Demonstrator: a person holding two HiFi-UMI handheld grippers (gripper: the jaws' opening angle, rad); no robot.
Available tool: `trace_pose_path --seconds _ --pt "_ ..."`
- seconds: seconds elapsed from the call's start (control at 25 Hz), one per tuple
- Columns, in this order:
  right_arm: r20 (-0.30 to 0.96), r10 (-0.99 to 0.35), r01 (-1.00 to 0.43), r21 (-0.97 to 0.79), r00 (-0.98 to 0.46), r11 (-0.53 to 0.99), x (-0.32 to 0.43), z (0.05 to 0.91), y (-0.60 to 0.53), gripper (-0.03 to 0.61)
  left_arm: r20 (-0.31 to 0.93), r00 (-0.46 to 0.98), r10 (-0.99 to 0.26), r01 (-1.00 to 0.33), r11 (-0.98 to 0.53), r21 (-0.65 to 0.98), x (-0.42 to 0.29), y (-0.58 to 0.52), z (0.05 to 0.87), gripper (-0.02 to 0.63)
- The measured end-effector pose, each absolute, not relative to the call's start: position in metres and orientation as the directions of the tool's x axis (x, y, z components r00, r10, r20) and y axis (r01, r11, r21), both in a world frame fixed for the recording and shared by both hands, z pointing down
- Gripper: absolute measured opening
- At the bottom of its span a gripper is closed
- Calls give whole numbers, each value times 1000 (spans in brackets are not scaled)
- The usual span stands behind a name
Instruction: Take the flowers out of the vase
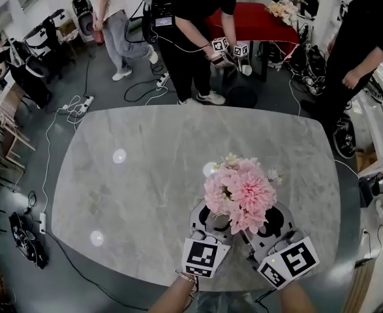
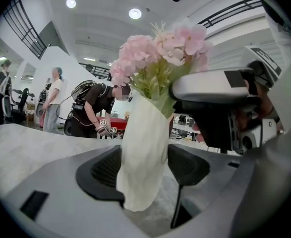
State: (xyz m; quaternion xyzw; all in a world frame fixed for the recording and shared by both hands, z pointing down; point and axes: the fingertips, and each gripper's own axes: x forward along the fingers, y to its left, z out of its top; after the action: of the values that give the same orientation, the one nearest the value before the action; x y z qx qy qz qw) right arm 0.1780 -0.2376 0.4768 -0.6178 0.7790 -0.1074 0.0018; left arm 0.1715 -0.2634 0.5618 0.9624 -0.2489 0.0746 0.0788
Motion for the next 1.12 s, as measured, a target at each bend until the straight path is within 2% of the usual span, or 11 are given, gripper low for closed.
trace_pose_path --seconds 0.52,0.68,0.88,1.12 --pt "92 -964 -959 -161 -250 234 177 471 -253 209 196 869 -454 -479 -872 103 174 -258 566 295" --pt "76 -968 -957 -189 -238 220 183 467 -252 134 200 868 -455 -479 -873 93 173 -257 565 293" --pt "76 -971 -964 -158 -229 215 185 465 -251 84 198 867 -458 -481 -872 89 172 -257 565 293" --pt "52 -971 -965 -137 -232 223 185 456 -249 71 200 864 -462 -484 -871 82 173 -256 565 293"
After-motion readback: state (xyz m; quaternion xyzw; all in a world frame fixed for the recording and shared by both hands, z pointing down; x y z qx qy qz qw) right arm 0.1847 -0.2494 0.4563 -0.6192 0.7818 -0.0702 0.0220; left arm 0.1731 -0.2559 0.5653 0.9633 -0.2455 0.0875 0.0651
